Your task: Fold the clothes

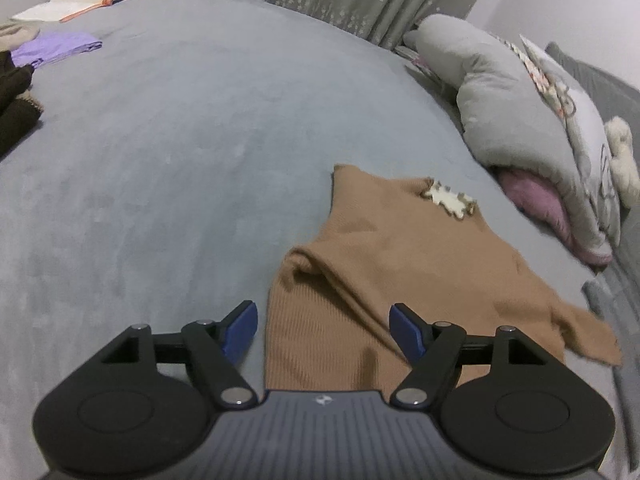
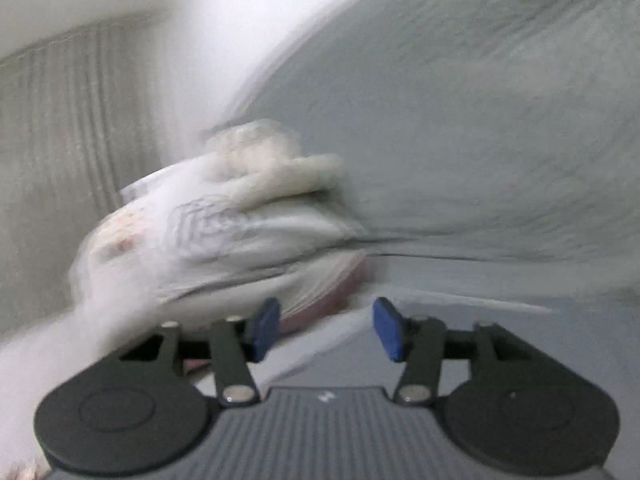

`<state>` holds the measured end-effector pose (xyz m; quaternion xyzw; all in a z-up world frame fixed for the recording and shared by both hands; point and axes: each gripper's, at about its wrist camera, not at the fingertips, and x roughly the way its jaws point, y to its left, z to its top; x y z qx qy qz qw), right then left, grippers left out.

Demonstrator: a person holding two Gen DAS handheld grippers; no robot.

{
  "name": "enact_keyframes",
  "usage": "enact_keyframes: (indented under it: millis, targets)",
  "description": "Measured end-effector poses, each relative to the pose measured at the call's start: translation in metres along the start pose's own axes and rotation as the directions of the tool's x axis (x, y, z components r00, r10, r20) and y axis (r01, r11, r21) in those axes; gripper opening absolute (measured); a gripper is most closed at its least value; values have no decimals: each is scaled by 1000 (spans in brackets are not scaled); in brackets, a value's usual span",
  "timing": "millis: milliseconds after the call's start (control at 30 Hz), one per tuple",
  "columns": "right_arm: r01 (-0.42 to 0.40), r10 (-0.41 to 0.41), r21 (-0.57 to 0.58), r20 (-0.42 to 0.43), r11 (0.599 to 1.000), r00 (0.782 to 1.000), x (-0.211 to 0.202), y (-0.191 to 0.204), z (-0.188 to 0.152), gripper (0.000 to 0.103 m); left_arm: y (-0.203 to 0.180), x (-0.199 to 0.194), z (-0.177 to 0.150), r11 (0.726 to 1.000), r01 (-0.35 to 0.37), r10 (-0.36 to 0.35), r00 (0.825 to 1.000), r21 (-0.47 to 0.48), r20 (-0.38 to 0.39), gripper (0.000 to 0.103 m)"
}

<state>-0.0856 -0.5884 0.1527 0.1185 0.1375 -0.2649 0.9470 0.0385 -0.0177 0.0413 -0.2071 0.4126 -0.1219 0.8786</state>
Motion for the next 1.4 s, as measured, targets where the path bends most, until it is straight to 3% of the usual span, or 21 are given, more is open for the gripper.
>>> enact_keyframes:
  millis: [33, 100, 167, 233, 267, 333, 433, 500, 533, 600, 667, 933, 1033, 1100, 1133, 1200, 1233, 1267, 1300, 1400]
  targets:
    - [-79, 76, -66, -54, 995, 996, 8, 22, -7, 64, 4, -1, 3, 1000, 6, -6, 1000, -17, 8, 72]
    - [-244, 213, -182, -175, 953, 961, 25, 66, -22, 63, 10, -1, 8, 999, 9, -8, 1000, -44, 18, 72]
    - [-410, 325, -272, -307, 871, 895, 41, 109, -37, 60, 13, 2, 10, 999, 6, -6, 1000, -48, 13, 72]
    - [-567, 406, -332, -444, 753, 799, 58, 153, -52, 60, 16, 6, 11, 999, 3, -3, 1000, -43, -2, 72]
    - [-604, 420, -346, -477, 718, 772, 63, 168, -55, 60, 17, 8, 11, 999, 2, -2, 1000, -40, -9, 72]
    - [-632, 424, -360, -508, 686, 750, 74, 193, -58, 62, 18, 9, 13, 1000, 10, -11, 1000, -28, -20, 72]
    - [-629, 354, -387, -578, 675, 735, 109, 236, -60, 60, 22, 5, 15, 1000, 6, -6, 1000, -26, -8, 72]
    - [-641, 296, -391, -648, 661, 701, 123, 244, -71, 45, 24, 4, 16, 1000, -4, 4, 1000, -21, -6, 73]
    - [-644, 283, -379, -670, 664, 686, 128, 244, -76, 30, 24, 4, 16, 1000, -4, 3, 1000, -18, -9, 73]
    - [-653, 293, -336, -691, 678, 660, 133, 239, -80, 17, 23, 7, 16, 1000, 4, -4, 1000, -12, -22, 73]
    - [-650, 302, -350, -673, 674, 675, 129, 241, -77, 11, 21, 9, 16, 1000, 10, -10, 999, -14, -30, 73]
    - [-595, 283, -470, -577, 652, 766, 116, 259, -61, 9, 15, 15, 15, 1000, -23, 23, 999, 13, -33, 73]
    - [-584, 238, -480, -602, 654, 762, 128, 260, -81, 10, 11, 13, 14, 997, -56, 57, 998, 54, -20, 73]
    - [-584, 257, -442, -603, 681, 756, 133, 259, -88, 11, 12, 11, 14, 996, -66, 67, 998, 60, -13, 73]
    - [-579, 267, -417, -599, 701, 755, 135, 257, -86, 12, 12, 10, 14, 996, -70, 71, 997, 60, -10, 73]
    - [-560, 255, -416, -591, 716, 765, 134, 257, -83, 34, 12, 11, 14, 996, -70, 71, 997, 54, -14, 73]
    - [-536, 239, -448, -565, 715, 790, 130, 261, -79, 46, 12, 12, 14, 996, -68, 69, 997, 50, -18, 73]
    - [-502, 218, -494, -524, 710, 823, 124, 266, -74, 48, 12, 13, 14, 997, -67, 68, 997, 46, -21, 73]
    - [-486, 222, -516, -491, 705, 842, 118, 273, -70, 48, 12, 14, 14, 997, -67, 68, 997, 45, -22, 73]
    - [-527, 304, -515, -456, 676, 836, 94, 298, -63, 58, 14, 15, 14, 996, -77, 78, 997, 36, -25, 73]
